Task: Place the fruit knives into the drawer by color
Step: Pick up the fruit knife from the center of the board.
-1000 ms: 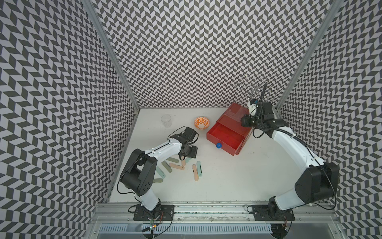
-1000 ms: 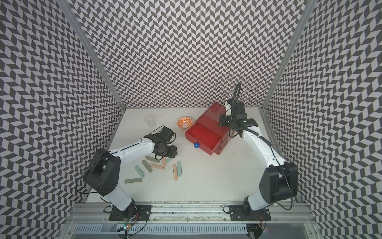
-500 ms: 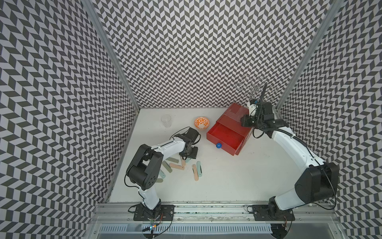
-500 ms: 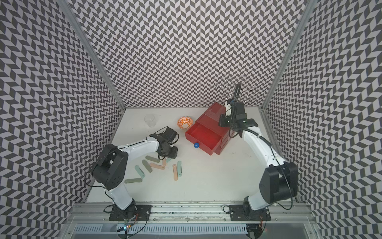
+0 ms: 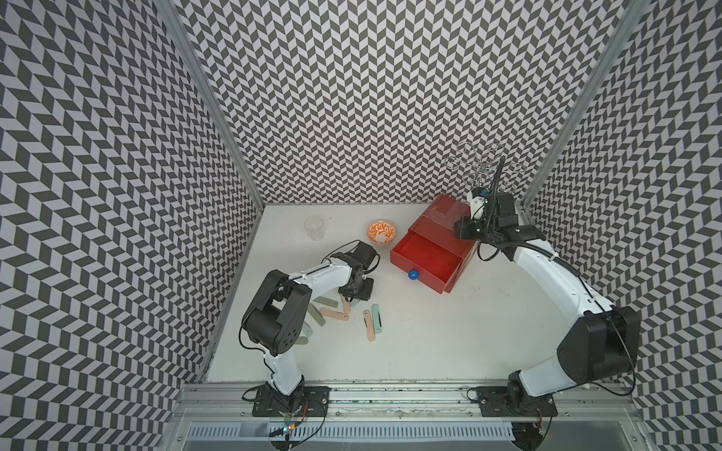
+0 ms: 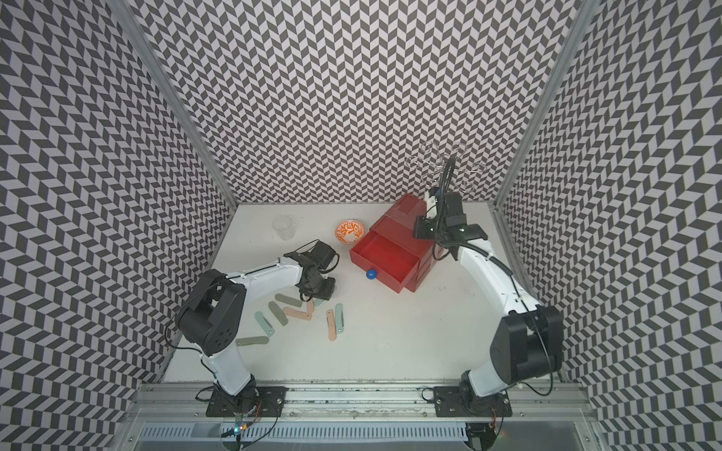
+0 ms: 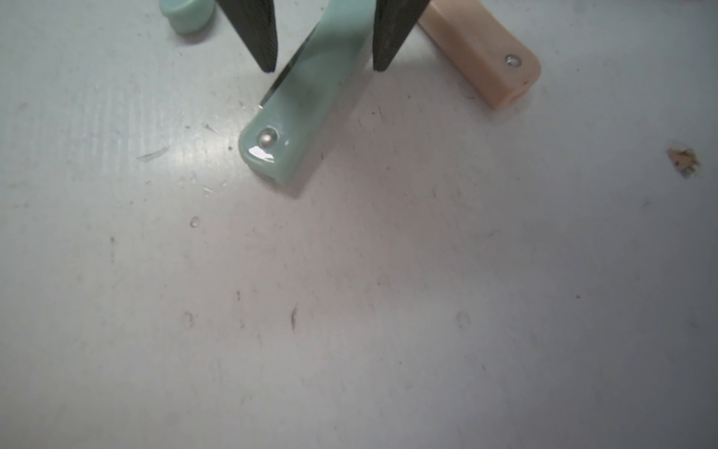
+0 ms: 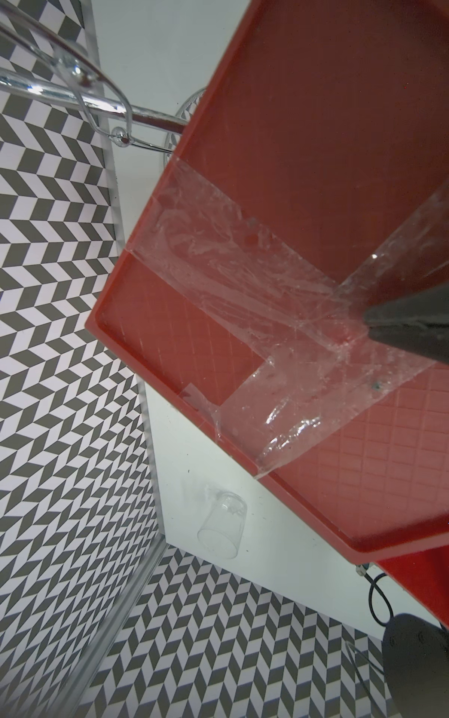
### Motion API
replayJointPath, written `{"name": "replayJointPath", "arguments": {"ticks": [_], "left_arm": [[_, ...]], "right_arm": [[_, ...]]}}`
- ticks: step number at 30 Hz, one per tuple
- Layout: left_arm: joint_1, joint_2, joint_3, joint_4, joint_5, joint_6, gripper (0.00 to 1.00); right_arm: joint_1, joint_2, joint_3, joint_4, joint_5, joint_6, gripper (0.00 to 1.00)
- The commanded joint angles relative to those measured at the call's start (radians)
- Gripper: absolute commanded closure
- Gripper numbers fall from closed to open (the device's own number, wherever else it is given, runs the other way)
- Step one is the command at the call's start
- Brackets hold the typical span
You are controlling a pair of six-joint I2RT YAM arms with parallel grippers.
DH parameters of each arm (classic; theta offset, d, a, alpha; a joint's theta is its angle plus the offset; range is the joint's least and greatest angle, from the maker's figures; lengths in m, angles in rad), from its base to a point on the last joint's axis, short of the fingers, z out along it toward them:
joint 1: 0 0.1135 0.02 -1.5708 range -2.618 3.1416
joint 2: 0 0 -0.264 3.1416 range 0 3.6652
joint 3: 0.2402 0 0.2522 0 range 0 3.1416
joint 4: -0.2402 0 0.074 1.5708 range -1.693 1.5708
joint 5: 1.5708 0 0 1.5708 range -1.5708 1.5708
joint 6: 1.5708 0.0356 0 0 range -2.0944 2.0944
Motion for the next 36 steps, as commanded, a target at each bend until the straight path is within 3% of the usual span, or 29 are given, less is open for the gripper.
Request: {"name": "replayJointPath", "arguments": {"ticks": [1, 8, 14, 25, 31, 36], "left_arm": [[-0.005, 0.019, 0.031, -0.014, -0.006, 0.009, 0.59], [-0.005, 0.033, 0.031, -0.018, -0.01, 0.003, 0.6], [-0.001, 0.047, 0.029, -0.026, -0.022, -0.013, 0.69], [0.039, 0.085, 0.025, -0.046, -0.036, -0.076, 0.7], [0.042, 0.083, 0.017, -0.039, -0.03, -0.084, 0.88], [0.044, 0.082, 0.018, -0.039, -0.03, -0.083, 0.95]], "right_arm": [[-0.002, 0.003, -0.037, -0.093, -0.007, -0.005, 1.0], [-0.001, 0.003, -0.038, -0.093, -0.006, -0.006, 1.0], [-0.002, 0.004, -0.036, -0.093, -0.007, -0.004, 1.0], [-0.002, 0.004, -0.03, -0.097, -0.003, -0.011, 1.0], [-0.002, 0.004, -0.023, -0.101, -0.004, -0.011, 1.0], [-0.002, 0.007, -0.016, -0.102, -0.006, -0.01, 1.0]]}}
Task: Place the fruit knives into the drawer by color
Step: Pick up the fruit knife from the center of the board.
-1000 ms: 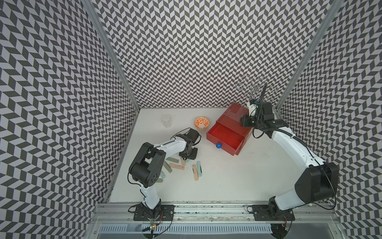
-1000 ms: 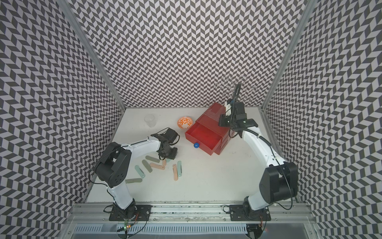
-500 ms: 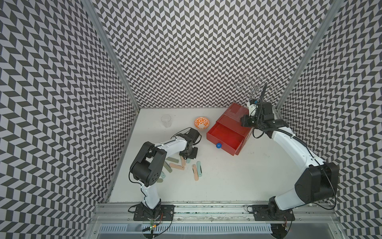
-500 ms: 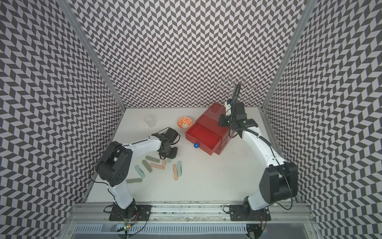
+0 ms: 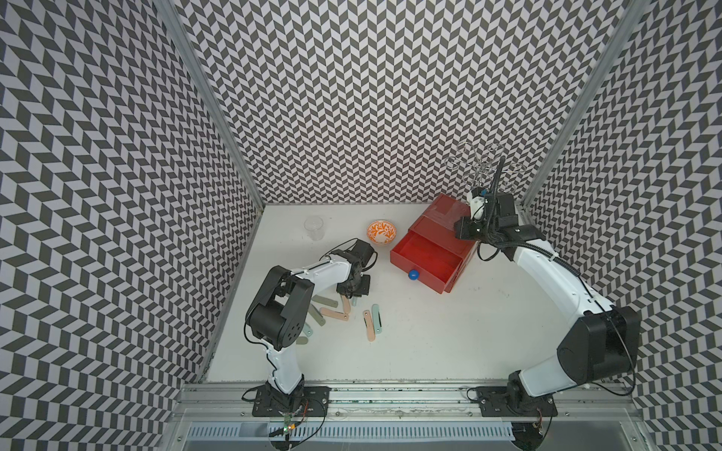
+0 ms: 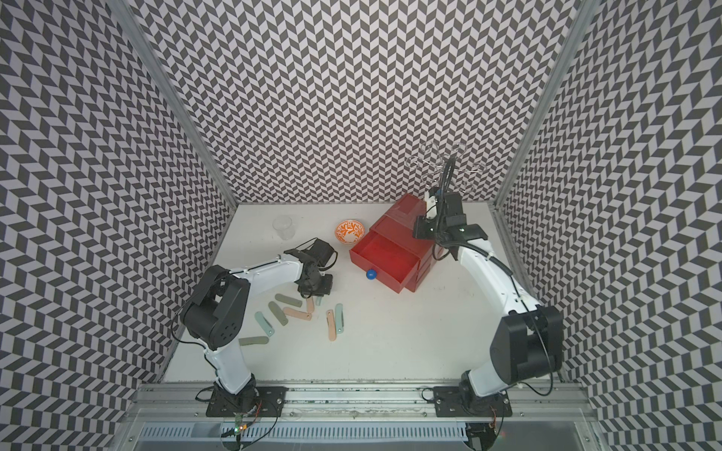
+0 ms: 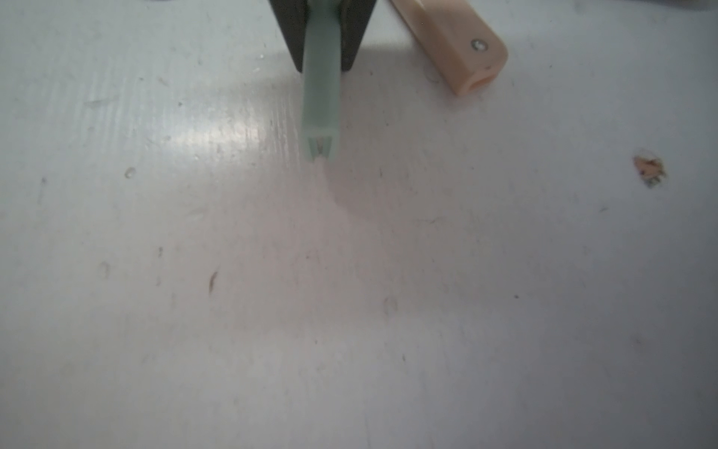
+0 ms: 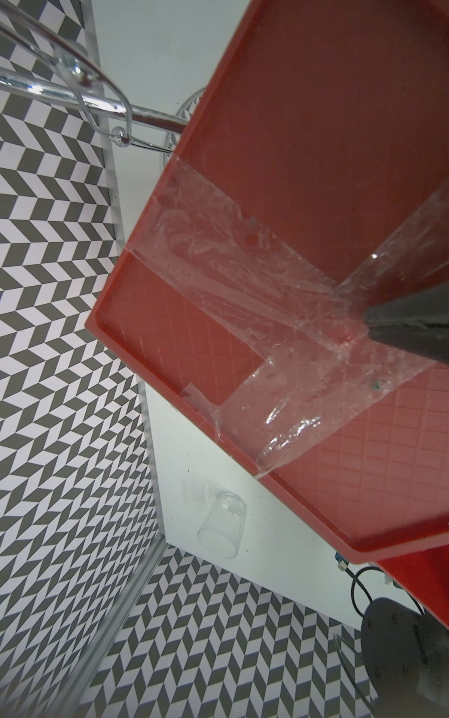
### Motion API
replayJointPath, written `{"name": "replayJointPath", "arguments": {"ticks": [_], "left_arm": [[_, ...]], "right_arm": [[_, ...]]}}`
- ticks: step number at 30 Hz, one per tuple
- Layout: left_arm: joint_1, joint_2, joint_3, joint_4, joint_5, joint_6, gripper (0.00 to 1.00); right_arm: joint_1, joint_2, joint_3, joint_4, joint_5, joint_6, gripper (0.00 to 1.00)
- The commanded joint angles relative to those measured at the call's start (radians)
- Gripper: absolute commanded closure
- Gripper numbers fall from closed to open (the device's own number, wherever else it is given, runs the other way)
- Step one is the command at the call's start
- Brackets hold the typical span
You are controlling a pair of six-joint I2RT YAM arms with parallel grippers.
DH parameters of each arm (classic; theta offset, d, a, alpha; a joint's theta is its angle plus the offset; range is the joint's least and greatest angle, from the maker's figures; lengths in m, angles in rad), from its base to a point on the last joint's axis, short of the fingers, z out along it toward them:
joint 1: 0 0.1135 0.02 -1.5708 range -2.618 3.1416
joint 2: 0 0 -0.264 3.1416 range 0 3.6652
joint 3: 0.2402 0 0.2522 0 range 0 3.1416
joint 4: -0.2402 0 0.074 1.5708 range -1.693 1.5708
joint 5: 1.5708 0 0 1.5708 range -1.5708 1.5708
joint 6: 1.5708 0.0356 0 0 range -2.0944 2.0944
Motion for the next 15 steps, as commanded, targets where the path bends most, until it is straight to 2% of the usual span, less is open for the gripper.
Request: {"name": "replayJointPath", "arguments": {"ticks": [1, 3, 15], "left_arm": [[0.007, 0.039, -0.014, -0.024, -0.004, -0.004, 0.97], [0.009, 0.037, -0.013, -0.024, -0.006, -0.006, 1.0], [0.015, -0.008, -0.011, -0.042, -0.007, -0.007, 1.0]], "right_arm": [[-0.002, 0.007, -0.016, -0.103, -0.005, -0.009, 1.0], [-0.002, 0.007, -0.016, -0.102, -0.007, -0.01, 1.0], [-0.002, 0.004, -0.019, -0.104, -0.005, -0.011, 1.0]]}}
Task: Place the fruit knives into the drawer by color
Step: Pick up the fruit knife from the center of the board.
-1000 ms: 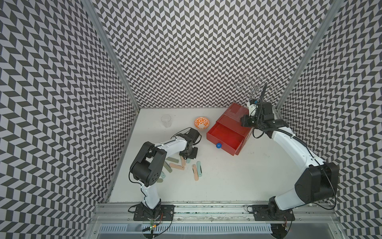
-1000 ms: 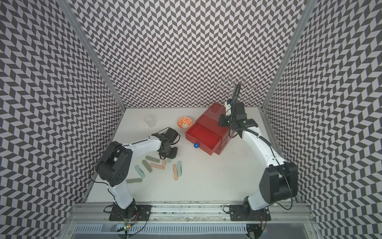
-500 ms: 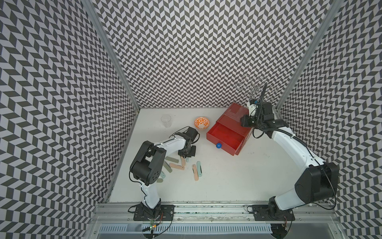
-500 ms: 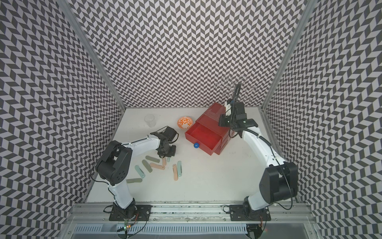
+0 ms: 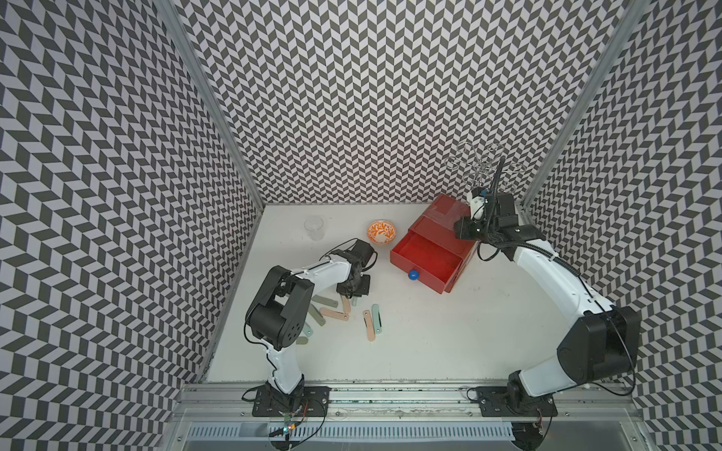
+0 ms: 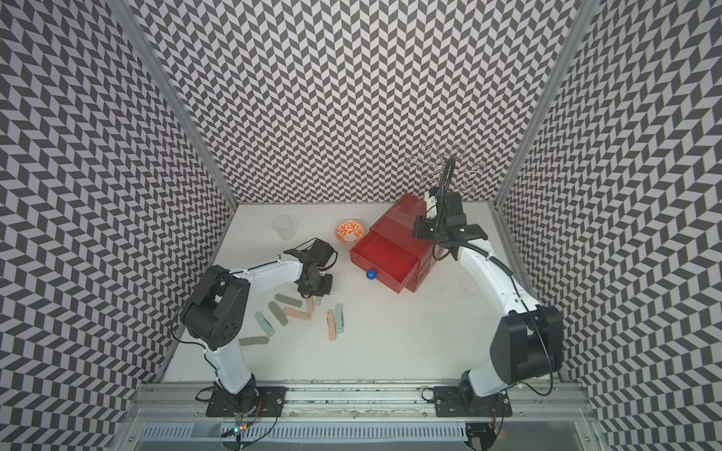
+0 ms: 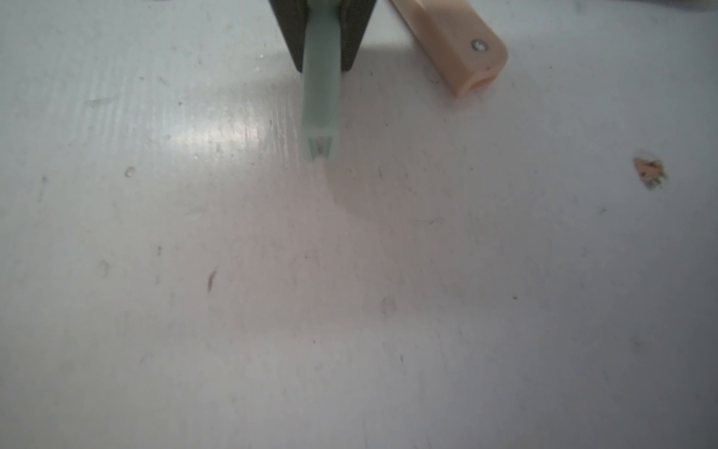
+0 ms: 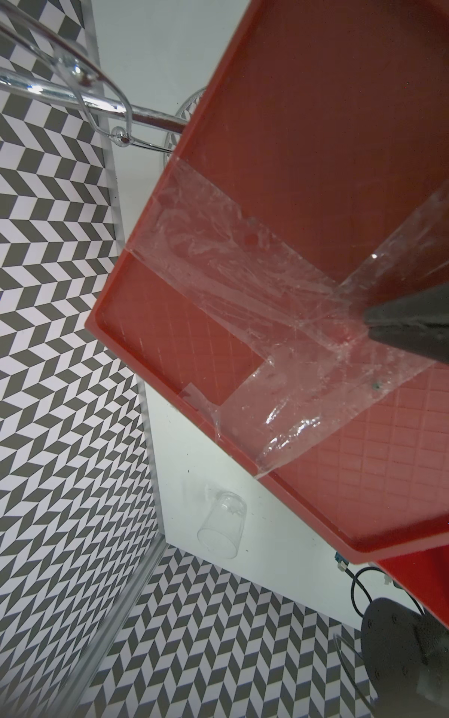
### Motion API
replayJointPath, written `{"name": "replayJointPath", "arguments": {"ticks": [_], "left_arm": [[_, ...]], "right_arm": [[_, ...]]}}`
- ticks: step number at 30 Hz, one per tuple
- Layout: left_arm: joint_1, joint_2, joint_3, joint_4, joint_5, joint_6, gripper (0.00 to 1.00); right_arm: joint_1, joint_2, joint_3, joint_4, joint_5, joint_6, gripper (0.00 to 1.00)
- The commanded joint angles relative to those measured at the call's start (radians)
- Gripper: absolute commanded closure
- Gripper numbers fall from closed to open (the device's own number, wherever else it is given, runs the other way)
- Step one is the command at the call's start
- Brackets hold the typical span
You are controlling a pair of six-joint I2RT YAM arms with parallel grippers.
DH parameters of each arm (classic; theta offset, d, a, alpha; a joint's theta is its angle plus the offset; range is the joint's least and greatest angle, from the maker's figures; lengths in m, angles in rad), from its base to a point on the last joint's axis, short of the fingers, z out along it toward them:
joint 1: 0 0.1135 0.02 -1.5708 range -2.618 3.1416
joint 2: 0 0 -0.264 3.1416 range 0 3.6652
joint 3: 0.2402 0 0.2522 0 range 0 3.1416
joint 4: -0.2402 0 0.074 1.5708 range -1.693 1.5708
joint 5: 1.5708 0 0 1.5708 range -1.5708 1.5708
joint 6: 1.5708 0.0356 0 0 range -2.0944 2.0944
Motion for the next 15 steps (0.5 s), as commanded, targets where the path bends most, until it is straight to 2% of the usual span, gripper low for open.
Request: {"name": "replayJointPath", "arguments": {"ticks": [1, 15], "left_arm": [[0.01, -0.014, -0.011, -0.044, -0.006, -0.003, 1.0], [0.019, -0.12, 0.037, -0.122, -0.009, -0.038, 1.0]], "right_arm": [[-0.002, 0.002, -0.019, -0.104, -0.007, -0.01, 1.0], [-0.002, -0.013, -0.032, -0.102, -0.015, -0.009, 1.0]]}}
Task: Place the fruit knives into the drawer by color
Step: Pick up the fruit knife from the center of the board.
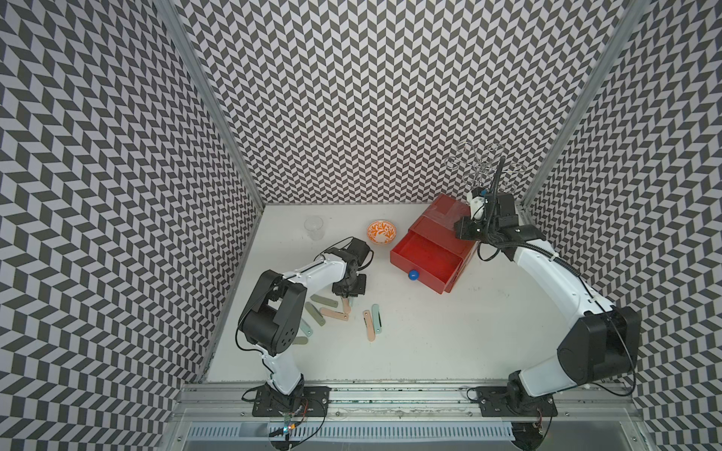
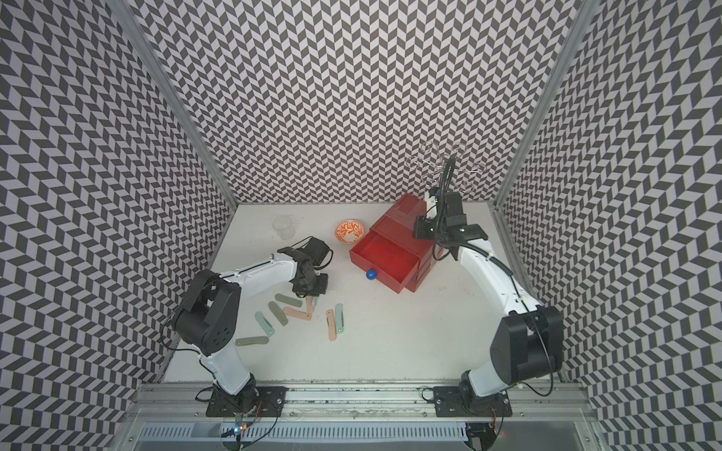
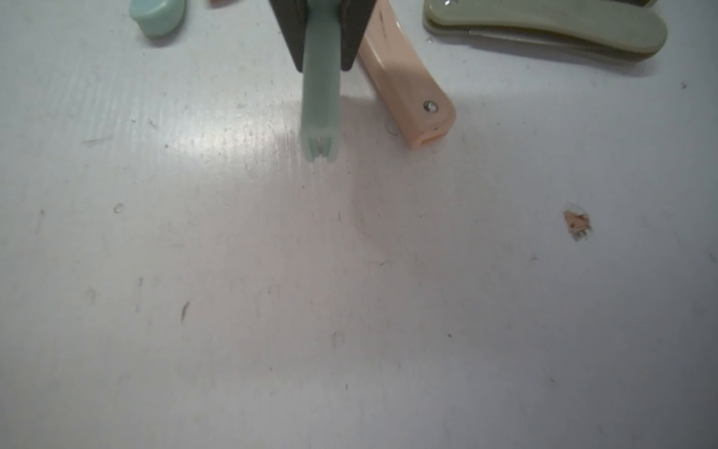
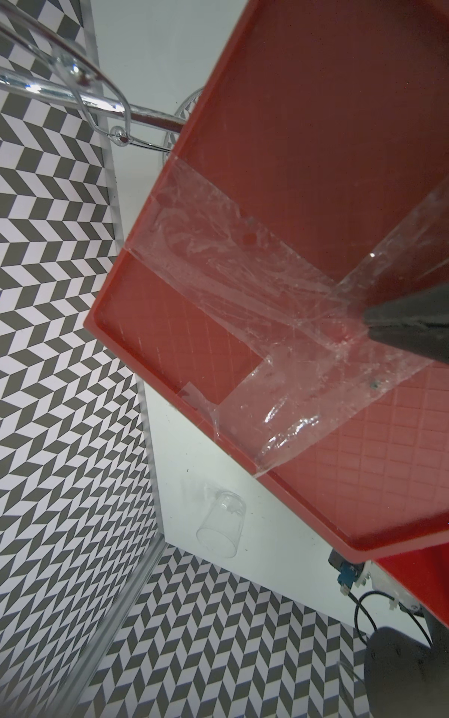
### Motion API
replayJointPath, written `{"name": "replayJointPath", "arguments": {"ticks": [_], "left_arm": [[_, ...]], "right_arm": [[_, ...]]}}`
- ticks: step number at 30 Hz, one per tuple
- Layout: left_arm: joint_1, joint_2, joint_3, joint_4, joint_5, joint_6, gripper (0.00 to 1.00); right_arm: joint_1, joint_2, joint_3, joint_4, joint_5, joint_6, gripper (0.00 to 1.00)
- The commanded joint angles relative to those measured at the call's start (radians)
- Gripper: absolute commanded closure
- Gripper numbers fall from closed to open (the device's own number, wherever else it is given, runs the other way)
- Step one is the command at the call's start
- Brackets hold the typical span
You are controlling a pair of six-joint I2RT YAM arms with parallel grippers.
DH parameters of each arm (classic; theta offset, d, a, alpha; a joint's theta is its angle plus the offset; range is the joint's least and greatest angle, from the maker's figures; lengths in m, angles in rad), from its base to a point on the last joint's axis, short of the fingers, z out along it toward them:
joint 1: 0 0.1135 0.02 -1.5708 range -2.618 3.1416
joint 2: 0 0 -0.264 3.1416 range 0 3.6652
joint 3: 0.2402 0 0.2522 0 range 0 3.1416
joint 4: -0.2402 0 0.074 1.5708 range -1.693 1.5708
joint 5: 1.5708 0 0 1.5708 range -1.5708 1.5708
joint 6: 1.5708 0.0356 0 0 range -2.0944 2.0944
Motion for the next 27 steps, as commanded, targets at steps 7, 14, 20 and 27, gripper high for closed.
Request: {"name": "replayJointPath", "arguments": {"ticks": [7, 14, 20, 27], "left_arm": [[0.005, -0.141, 0.084, -0.083, 0.022, -0.051, 1.0], [0.003, -0.241, 0.171, -0.127, 0.055, -0.083, 1.0], [-0.003, -0.341, 0.247, -0.122, 0.092, -0.126, 1.0], [-0.032, -0.488, 0.282, 0.037, 0.175, -0.217, 1.0]], "right_arm": [[-0.002, -0.017, -0.041, -0.096, -0.018, -0.01, 1.0], [-0.002, -0.024, -0.04, -0.097, -0.023, -0.01, 1.0], [-0.002, -0.023, -0.04, -0.099, -0.023, -0.009, 1.0], [-0.001, -0.021, -0.037, -0.099, -0.029, -0.009, 1.0]]}}
